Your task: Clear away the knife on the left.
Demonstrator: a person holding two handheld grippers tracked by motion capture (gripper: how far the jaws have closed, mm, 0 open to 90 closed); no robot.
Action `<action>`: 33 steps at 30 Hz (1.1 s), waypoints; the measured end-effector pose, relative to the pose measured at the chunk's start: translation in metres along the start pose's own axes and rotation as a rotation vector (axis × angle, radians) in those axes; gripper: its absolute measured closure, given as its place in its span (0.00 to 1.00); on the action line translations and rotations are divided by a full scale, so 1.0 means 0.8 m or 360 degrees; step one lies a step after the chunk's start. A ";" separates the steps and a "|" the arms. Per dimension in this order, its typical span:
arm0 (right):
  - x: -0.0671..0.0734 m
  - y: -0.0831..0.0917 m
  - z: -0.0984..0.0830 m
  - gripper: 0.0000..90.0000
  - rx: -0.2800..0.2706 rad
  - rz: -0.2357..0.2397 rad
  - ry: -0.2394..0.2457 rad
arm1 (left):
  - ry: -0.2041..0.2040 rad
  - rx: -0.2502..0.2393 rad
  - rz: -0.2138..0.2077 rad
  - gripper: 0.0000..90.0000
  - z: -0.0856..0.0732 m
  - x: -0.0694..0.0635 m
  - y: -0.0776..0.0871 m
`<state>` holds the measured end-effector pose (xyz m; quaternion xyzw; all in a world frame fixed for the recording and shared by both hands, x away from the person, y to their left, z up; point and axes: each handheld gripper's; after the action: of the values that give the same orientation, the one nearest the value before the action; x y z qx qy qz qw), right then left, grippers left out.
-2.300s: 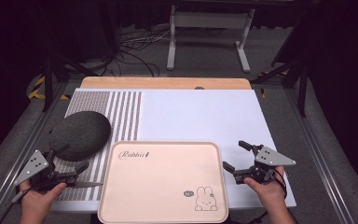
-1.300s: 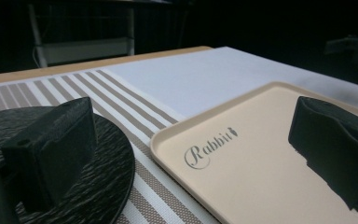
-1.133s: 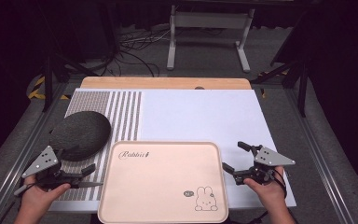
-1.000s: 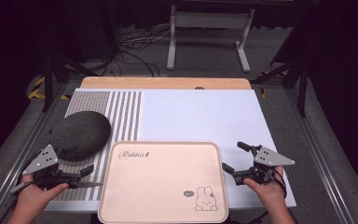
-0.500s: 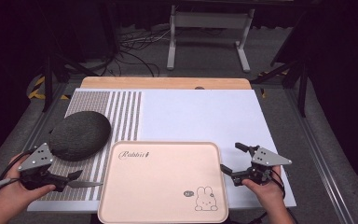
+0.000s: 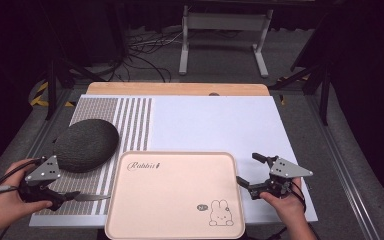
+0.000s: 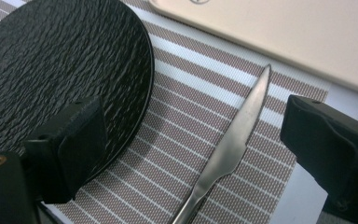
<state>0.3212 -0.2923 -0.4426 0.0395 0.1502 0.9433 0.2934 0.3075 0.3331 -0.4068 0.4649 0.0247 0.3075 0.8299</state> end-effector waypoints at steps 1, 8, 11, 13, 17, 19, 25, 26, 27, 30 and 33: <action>0.000 0.000 0.000 0.03 0.0001 0.0001 0.0000 | -0.0008 0.0008 -0.0003 0.09 0.000 0.001 0.000; 0.000 -0.001 -0.001 0.03 0.0009 0.0009 0.0005 | -0.0110 0.0127 -0.0053 0.15 0.003 0.005 -0.004; 0.001 -0.002 -0.001 0.03 0.0018 0.0009 0.0009 | -0.0140 0.0192 -0.0057 0.15 0.004 0.006 -0.006; 0.001 -0.002 -0.001 0.03 0.0021 0.0011 0.0010 | -0.0145 0.0218 -0.0061 0.14 0.004 0.006 -0.007; 0.001 -0.003 -0.002 0.03 0.0022 0.0017 0.0012 | -0.0155 0.0280 -0.0097 0.14 0.004 0.007 -0.008; 0.001 -0.003 -0.002 0.03 0.0022 0.0017 0.0011 | -0.0154 0.0307 -0.0118 0.14 0.003 0.008 -0.010; 0.002 -0.003 -0.002 0.03 0.0021 0.0021 0.0013 | -0.0187 0.0345 -0.0083 0.14 -0.001 0.004 -0.016; 0.002 -0.003 -0.002 0.03 0.0023 0.0022 0.0014 | -0.0221 0.0362 -0.0072 0.14 -0.002 0.004 -0.017; 0.002 -0.003 -0.002 0.03 0.0023 0.0022 0.0014 | -0.0221 0.0362 -0.0072 0.15 -0.002 0.004 -0.017; 0.002 -0.004 -0.002 0.03 0.0026 0.0026 0.0022 | -0.0260 0.0442 -0.0084 0.17 -0.005 0.005 -0.022; 0.002 -0.004 -0.002 0.03 0.0026 0.0027 0.0023 | -0.0269 0.0515 -0.0140 0.21 -0.009 0.007 -0.026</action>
<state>0.3212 -0.2890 -0.4451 0.0365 0.1597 0.9447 0.2841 0.3200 0.3336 -0.4258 0.6151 0.0243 0.2227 0.7560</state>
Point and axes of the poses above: each handheld gripper's, and its own axes: y roughly backward along the jaws, z roughly out of its top, x roughly to its left, and after that the axes turned 6 degrees about z, right-handed
